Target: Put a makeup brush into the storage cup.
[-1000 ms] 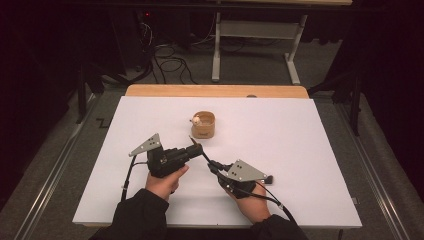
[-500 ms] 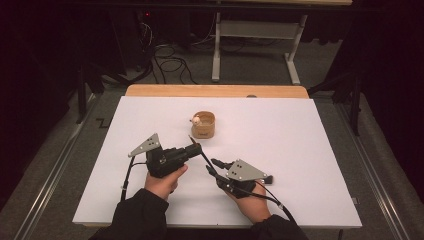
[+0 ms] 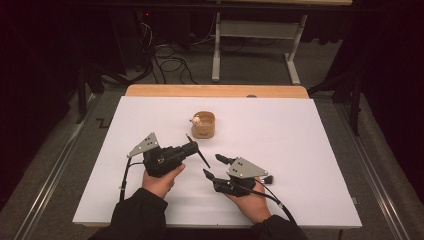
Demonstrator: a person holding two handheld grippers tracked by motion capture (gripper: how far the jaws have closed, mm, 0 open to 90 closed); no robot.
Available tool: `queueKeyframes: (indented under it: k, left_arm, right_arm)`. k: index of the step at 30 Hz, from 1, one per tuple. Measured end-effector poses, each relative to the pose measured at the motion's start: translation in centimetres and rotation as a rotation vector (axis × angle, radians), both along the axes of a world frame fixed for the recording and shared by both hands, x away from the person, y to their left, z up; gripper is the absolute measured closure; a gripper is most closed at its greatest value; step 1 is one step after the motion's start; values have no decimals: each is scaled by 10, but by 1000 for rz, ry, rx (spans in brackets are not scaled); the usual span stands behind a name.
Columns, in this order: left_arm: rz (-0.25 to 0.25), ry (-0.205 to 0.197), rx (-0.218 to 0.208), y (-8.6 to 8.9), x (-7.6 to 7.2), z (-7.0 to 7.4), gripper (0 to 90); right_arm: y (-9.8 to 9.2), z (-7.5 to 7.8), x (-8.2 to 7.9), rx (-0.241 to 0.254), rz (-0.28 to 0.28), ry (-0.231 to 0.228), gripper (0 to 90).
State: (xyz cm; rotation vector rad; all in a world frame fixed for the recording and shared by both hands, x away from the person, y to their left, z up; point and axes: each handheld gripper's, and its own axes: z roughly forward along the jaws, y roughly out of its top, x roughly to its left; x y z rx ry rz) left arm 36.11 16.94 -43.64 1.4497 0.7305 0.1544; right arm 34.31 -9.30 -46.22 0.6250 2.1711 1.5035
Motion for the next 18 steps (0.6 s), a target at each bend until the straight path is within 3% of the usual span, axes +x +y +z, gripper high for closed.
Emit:
queueKeyframes:
  k: [8, 18]
  left_arm:
    - [45, -20, 58, 3, -1, 3, 838]
    - [90, -33, 124, 8, -2, 7, 838]
  right_arm:
    - [-6, 3, 5, 13, -22, 34, 262]
    - [-22, 11, 9, 24, -51, 34, 173]
